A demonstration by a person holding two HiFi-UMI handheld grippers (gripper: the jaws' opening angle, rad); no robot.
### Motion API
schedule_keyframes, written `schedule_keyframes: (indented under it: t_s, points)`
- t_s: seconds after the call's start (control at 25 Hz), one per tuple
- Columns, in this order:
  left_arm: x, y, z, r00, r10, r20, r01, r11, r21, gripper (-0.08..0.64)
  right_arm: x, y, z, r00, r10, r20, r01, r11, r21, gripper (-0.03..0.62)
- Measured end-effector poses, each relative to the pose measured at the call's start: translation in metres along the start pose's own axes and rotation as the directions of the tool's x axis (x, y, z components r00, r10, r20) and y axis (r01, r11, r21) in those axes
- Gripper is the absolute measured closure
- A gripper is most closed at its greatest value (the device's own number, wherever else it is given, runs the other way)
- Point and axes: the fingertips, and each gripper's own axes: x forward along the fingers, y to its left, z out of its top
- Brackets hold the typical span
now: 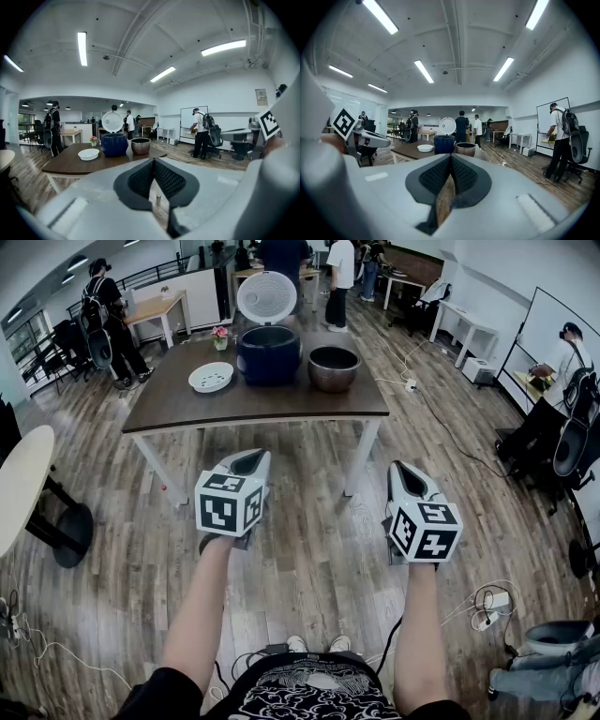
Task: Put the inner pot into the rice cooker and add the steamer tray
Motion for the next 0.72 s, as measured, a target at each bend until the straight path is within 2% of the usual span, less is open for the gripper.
schedule_keyframes:
  t_s: [0.52,0.72]
  points:
    - [0.014,-0.006,0.0,0.999,-0.041,0.002,0.041,0.999,-0.003,0.54,0.003,-0.005,-0.006,1.0,-0.024,0.0,0.024,0.999,0.03,0.589]
    - [0.027,-0.015,0.0,0.998,-0.064,-0.004,0.064,0.998,-0.001,0.531,0.009,-0.011,-0.008,1.0,-0.017,0.0,0.017,0.999,0.046,0.557]
